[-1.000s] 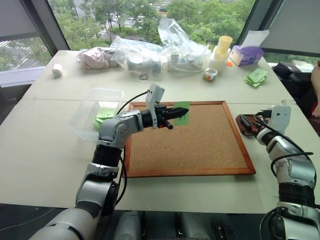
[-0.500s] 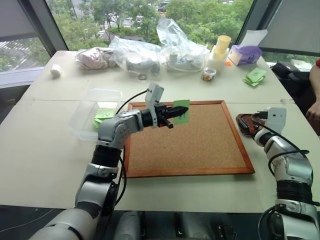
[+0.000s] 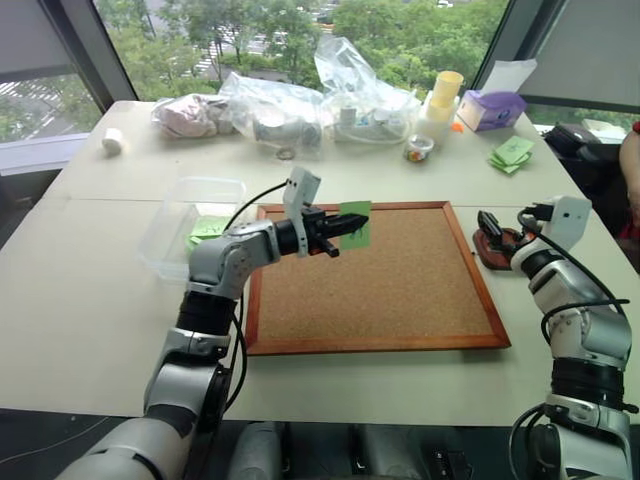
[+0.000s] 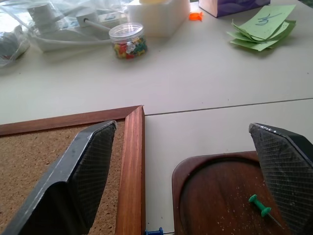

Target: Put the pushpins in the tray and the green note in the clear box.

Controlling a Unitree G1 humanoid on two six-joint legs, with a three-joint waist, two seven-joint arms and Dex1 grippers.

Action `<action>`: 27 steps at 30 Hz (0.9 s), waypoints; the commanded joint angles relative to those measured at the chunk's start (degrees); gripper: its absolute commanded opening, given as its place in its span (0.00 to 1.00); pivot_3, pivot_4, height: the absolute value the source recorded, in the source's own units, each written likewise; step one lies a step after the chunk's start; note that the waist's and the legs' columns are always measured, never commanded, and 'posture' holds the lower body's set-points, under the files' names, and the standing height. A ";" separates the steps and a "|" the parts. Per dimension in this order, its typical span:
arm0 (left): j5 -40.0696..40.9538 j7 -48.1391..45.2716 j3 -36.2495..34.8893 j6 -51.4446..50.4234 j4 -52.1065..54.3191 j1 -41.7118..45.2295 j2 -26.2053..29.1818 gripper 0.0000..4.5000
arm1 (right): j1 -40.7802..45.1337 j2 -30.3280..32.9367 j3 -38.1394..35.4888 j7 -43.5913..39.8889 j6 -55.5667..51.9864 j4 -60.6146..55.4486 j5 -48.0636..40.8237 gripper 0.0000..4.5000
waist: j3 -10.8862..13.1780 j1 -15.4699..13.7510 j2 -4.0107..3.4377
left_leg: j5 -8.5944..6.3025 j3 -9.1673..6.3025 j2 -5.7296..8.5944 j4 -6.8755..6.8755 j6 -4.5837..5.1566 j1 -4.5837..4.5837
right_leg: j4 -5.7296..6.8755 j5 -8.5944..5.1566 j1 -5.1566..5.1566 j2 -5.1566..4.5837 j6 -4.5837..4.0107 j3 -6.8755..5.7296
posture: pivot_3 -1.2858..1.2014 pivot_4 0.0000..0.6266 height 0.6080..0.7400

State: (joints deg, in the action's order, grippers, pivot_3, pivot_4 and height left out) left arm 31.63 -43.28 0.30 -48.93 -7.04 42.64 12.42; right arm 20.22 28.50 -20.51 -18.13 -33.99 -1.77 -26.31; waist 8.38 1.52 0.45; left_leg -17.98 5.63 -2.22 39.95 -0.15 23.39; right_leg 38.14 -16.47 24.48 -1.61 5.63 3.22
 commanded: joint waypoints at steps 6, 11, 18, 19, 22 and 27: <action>1.50 3.15 -9.32 -7.44 11.25 3.49 18.60 0.00 | 2.50 6.23 12.77 -14.08 -14.03 -24.61 -13.26 0.99 | 0.05 0.73 0.00 | -0.05 -0.16 -0.22 -0.05 0.09 -0.03 | 0.02 0.00 -0.05 0.13 -0.03 -0.17 | 0.52 0.24 0.99; -2.84 1.61 -7.90 -11.46 10.20 -1.87 34.62 0.00 | 4.61 10.12 19.46 -21.10 -15.04 -26.94 -13.26 0.99 | 0.08 0.69 0.05 | -0.12 -0.15 -0.07 -0.03 0.21 -0.02 | -0.04 -0.01 -0.06 0.03 -0.03 -0.19 | 0.52 0.24 0.99; -4.37 -2.15 -6.83 -9.01 3.84 -6.97 39.16 0.15 | 7.04 9.86 24.92 -25.23 -10.85 -22.77 -8.88 1.00 | 0.20 -0.75 0.32 | -0.15 -0.10 -0.06 0.04 0.26 0.02 | -0.05 -0.01 -0.05 -0.02 -0.05 -0.25 | 0.52 0.24 0.99; -4.69 -1.96 -6.72 -8.84 3.36 -6.91 39.01 0.21 | 7.14 9.67 25.28 -25.45 -10.22 -22.08 -8.29 1.00 | 0.23 -0.90 0.36 | -0.15 -0.08 -0.05 0.05 0.26 0.02 | -0.05 -0.01 -0.05 -0.03 -0.05 -0.25 | 0.52 0.24 0.99; -5.76 -1.44 -6.74 -7.34 2.92 -6.39 38.80 0.55 | 7.10 8.98 25.56 -25.46 -9.08 -20.95 -7.09 1.00 | 0.29 -0.92 0.48 | -0.17 -0.08 -0.04 0.05 0.29 0.06 | -0.05 -0.02 -0.03 -0.04 -0.05 -0.25 | 0.52 0.24 0.99; -8.82 -0.17 -5.44 -5.16 1.51 -5.82 39.34 0.99 | 6.67 8.43 25.08 -25.36 -8.76 -20.90 -6.37 1.00 | 0.30 -0.77 0.48 | -0.12 -0.04 -0.05 0.04 0.21 0.08 | -0.05 -0.01 0.00 -0.05 -0.05 -0.24 | 0.52 0.24 0.99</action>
State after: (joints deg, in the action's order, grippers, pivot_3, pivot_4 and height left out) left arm 24.28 -43.67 -5.20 -55.50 -5.67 35.85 50.64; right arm 26.58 37.13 5.80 -43.25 -43.66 -21.70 -32.71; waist 8.67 0.75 0.94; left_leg -18.11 5.59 -2.27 39.99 0.06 23.46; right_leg 38.09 -16.48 24.48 -1.65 5.58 2.97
